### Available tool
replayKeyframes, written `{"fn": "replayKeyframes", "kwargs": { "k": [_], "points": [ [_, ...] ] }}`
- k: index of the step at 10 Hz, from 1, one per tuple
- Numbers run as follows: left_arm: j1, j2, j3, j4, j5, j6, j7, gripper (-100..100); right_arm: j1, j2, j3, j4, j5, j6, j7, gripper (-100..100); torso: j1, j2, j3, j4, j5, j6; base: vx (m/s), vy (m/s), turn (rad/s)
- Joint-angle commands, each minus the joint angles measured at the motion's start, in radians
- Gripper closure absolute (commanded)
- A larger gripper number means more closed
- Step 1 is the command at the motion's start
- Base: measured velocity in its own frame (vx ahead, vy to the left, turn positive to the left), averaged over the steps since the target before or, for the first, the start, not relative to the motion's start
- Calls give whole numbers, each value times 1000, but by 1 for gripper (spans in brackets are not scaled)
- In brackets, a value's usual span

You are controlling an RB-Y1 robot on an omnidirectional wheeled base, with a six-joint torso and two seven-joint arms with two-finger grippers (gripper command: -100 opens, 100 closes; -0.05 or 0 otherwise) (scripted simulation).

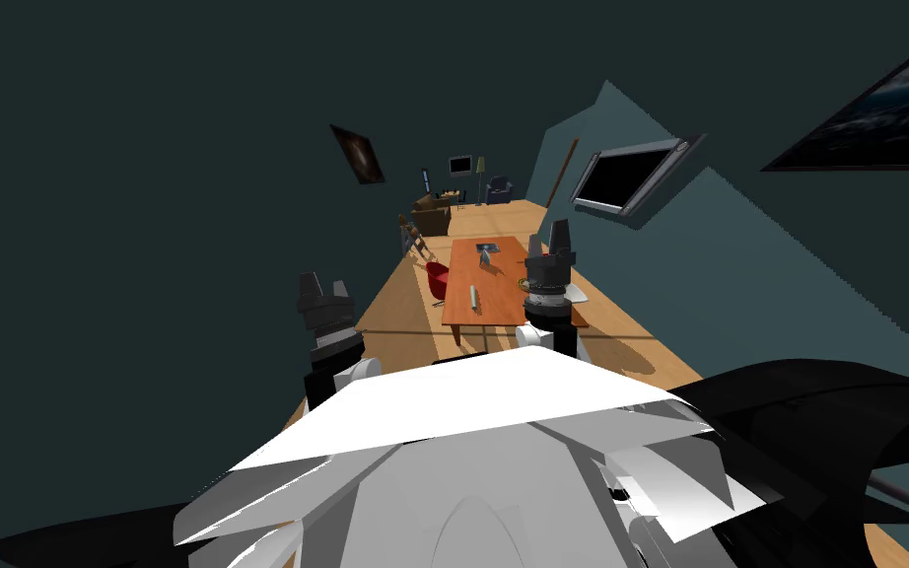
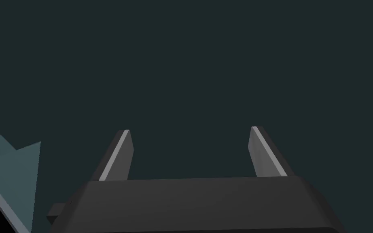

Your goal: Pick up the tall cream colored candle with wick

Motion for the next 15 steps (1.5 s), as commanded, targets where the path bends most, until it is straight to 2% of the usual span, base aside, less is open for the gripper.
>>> {"fn": "replayKeyframes", "kwargs": {
  "k": [1,4,8,9,13,14,15],
  "points": [
    [0,0,0,0,0,0,0,0,-3,-35,12,8,7,1,0,-100,0,0,0,0,0,0,-39,28,51],
    [0,0,0,0,0,0,0,0,-15,-119,60,41,33,6,0,-100,3,6,3,1,1,0,-89,55,119],
    [0,0,0,0,0,0,0,0,-40,-233,158,116,96,18,7,-100,7,11,6,2,2,0,-154,91,196],
    [0,0,0,0,0,0,0,0,-40,-238,158,116,96,18,7,-100,6,11,6,2,2,0,-99,60,67],
    [0,0,0,0,0,0,0,0,-67,-364,277,218,190,35,26,-100,6,8,5,2,1,0,-110,91,278],
    [0,0,0,0,0,0,0,0,-67,-367,277,220,190,35,26,-100,7,9,5,2,2,0,-102,73,96],
    [0,0,0,0,0,0,0,0,-73,-400,308,251,218,40,34,-100,4,8,5,2,1,1,-81,43,199]
  ]
}}
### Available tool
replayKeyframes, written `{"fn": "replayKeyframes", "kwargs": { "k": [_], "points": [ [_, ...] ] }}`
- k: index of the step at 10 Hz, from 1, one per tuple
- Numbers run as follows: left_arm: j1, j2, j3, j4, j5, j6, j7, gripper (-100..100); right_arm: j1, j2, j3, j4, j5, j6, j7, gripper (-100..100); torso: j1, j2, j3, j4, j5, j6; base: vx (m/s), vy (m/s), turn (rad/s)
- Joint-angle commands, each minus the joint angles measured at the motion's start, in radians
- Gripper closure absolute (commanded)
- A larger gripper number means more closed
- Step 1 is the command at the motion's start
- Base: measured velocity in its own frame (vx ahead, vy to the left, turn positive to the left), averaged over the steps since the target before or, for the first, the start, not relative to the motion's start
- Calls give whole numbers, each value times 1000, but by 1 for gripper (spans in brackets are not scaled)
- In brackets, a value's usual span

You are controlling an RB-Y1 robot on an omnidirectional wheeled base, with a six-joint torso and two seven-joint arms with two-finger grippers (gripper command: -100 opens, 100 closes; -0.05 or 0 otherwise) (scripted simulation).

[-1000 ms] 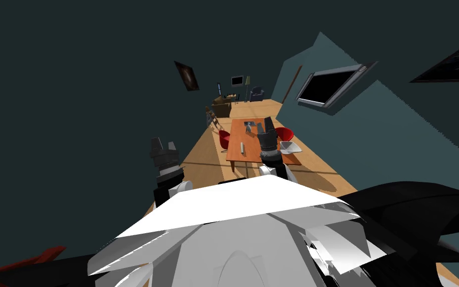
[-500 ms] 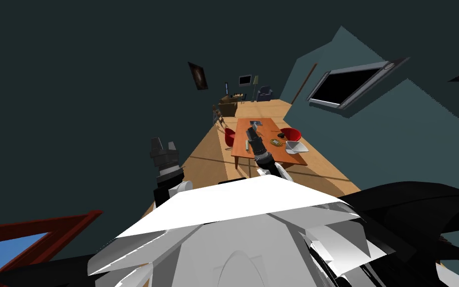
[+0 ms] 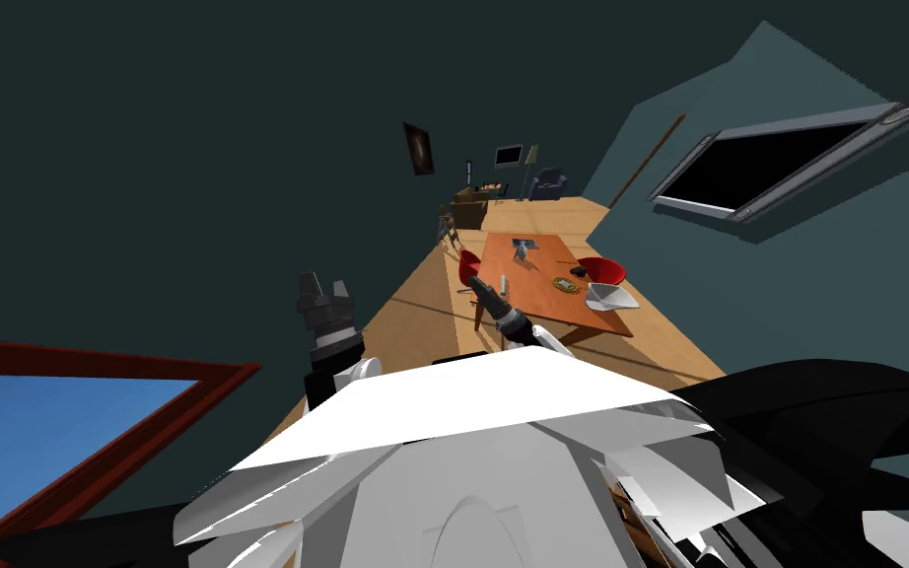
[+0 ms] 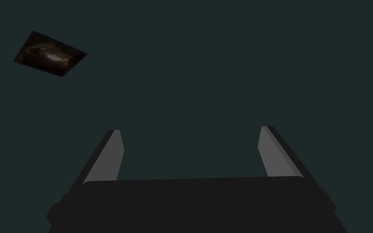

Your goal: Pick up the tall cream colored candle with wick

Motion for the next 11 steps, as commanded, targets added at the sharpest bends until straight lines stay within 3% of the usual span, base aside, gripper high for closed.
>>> {"fn": "replayKeyframes", "kwargs": {
  "k": [1,4,5,7,8,10,11],
  "points": [
    [0,0,0,0,0,0,0,0,-6,-11,17,36,15,-10,8,-100,0,0,0,0,0,0,-56,24,127],
    [0,0,0,0,0,0,0,0,-23,-108,109,134,107,9,38,-100,0,-1,-1,0,0,0,-70,52,356],
    [0,0,0,0,0,0,0,0,-23,-117,109,137,109,9,38,-100,0,-1,-1,0,0,0,-41,41,140],
    [0,0,0,0,0,0,0,0,-32,-187,168,204,173,23,64,-100,-2,-3,-2,-1,-1,0,-31,27,377],
    [0,0,0,0,0,0,0,0,-32,-191,168,210,178,23,64,-100,-3,-3,-2,-1,-1,0,-22,3,117],
    [0,0,0,0,0,0,0,0,-39,-263,223,271,245,38,95,-100,-5,-4,-2,-1,-1,0,-15,2,376],
    [0,0,0,0,0,0,0,0,-39,-268,223,285,251,38,95,-100,-5,-4,-2,-1,-1,0,-9,-16,144]
  ]
}}
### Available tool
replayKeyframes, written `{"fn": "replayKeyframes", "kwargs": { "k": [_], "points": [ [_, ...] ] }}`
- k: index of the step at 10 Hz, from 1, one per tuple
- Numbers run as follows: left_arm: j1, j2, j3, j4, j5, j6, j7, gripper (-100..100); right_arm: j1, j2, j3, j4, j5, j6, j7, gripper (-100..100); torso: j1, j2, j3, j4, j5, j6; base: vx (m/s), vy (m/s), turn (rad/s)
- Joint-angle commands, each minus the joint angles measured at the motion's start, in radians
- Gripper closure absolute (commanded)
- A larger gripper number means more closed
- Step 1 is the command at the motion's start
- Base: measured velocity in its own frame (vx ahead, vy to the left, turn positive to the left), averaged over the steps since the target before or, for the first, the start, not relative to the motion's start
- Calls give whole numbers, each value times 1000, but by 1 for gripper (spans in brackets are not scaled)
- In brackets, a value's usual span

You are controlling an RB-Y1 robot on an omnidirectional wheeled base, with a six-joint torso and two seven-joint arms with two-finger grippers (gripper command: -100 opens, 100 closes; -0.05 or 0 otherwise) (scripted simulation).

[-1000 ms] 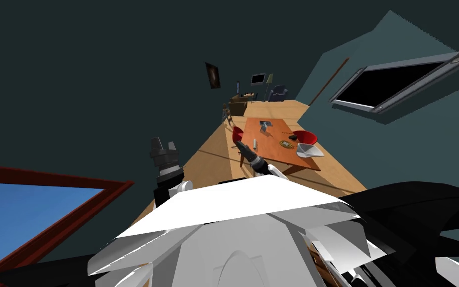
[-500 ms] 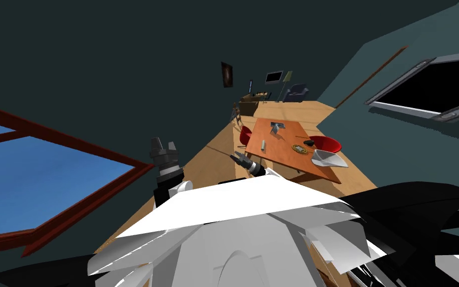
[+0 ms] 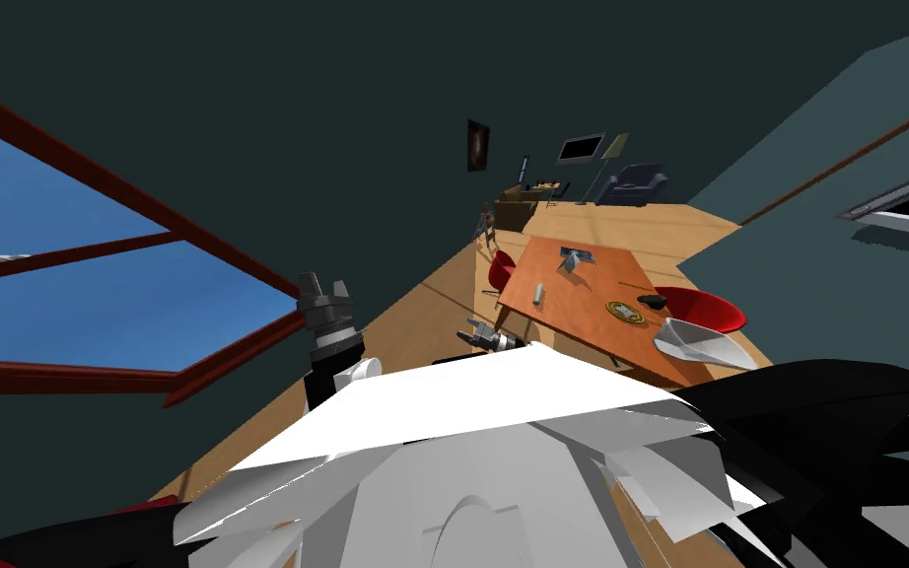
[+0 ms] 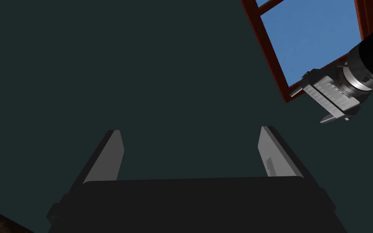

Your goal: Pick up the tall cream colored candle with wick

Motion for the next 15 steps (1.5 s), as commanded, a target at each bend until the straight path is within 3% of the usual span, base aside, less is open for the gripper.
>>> {"fn": "replayKeyframes", "kwargs": {
  "k": [1,4,5,7,10,15],
  "points": [
    [0,0,0,0,0,0,0,0,-17,-50,29,50,44,14,12,-100,0,0,0,0,0,0,-3,-17,331],
    [0,0,0,0,0,0,0,0,-20,-131,76,130,116,30,48,-100,-2,-1,0,0,0,0,-1,-40,290],
    [0,0,0,0,0,0,0,0,-20,-131,76,130,121,30,48,-100,-2,-1,-1,0,0,-1,4,-42,179],
    [0,0,0,0,0,0,0,0,-22,-198,117,190,193,46,87,-100,-3,-2,-1,0,-1,-1,9,-72,396],
    [0,0,0,0,0,0,0,0,-22,-210,117,205,198,46,87,-100,-3,-2,-1,0,-1,1,4,-41,41],
    [0,0,0,0,0,0,0,0,-19,-357,178,348,340,75,170,-100,-7,-2,-1,0,-1,-1,1,-108,366]
  ]
}}
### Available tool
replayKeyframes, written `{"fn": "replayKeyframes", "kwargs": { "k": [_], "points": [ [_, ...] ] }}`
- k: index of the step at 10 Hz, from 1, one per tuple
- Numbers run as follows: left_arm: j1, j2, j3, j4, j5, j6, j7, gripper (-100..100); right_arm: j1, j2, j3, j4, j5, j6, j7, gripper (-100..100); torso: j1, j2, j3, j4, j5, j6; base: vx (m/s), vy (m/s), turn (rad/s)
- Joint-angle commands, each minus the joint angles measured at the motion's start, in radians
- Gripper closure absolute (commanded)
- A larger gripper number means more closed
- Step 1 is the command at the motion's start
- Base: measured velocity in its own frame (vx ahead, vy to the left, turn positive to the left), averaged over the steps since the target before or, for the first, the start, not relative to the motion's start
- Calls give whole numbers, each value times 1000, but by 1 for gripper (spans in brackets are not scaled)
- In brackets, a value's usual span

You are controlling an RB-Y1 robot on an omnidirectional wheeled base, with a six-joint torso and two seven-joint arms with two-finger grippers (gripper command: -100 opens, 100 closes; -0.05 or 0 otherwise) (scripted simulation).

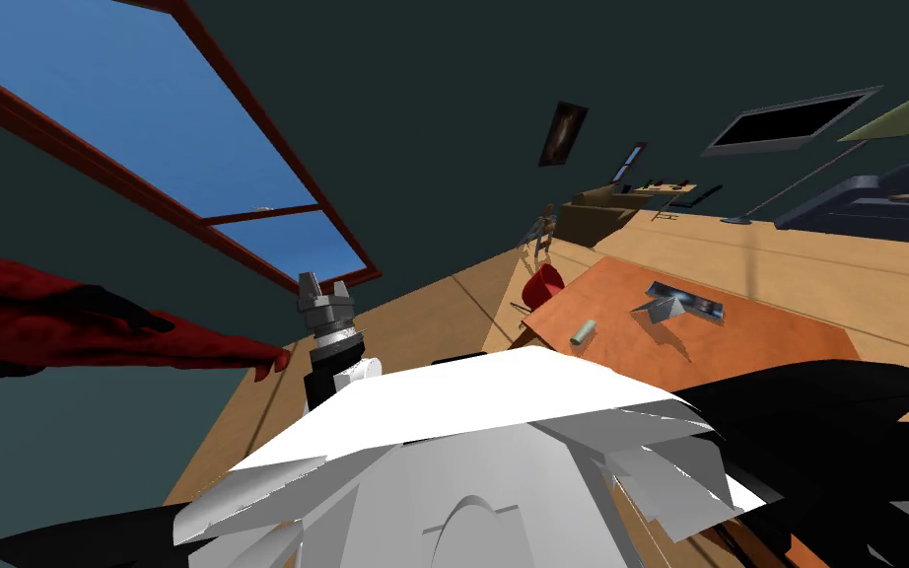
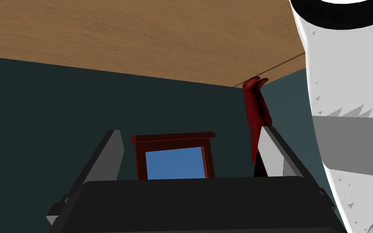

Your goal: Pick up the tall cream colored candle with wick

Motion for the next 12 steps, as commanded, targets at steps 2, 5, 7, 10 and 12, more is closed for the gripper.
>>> {"fn": "replayKeyframes", "kwargs": {
  "k": [2,5,7,10,12],
  "points": [
    [0,0,0,0,0,0,0,0,9,-79,21,24,66,26,24,-100,2,0,0,0,0,1,-4,-126,176],
    [0,0,0,0,0,0,0,0,11,-114,31,57,101,33,45,-100,0,-2,-1,0,0,1,-8,-134,192],
    [0,0,0,0,0,0,0,0,17,-177,45,118,166,47,86,-100,6,-2,-1,0,1,0,-23,-103,341],
    [0,0,0,0,0,0,0,0,20,-205,50,146,197,53,106,-100,1,-2,-1,0,0,1,-19,-141,165],
    [0,0,0,0,0,0,0,0,27,-254,58,197,253,66,143,-100,2,-2,-1,0,0,1,-49,-151,273]
  ]
}}
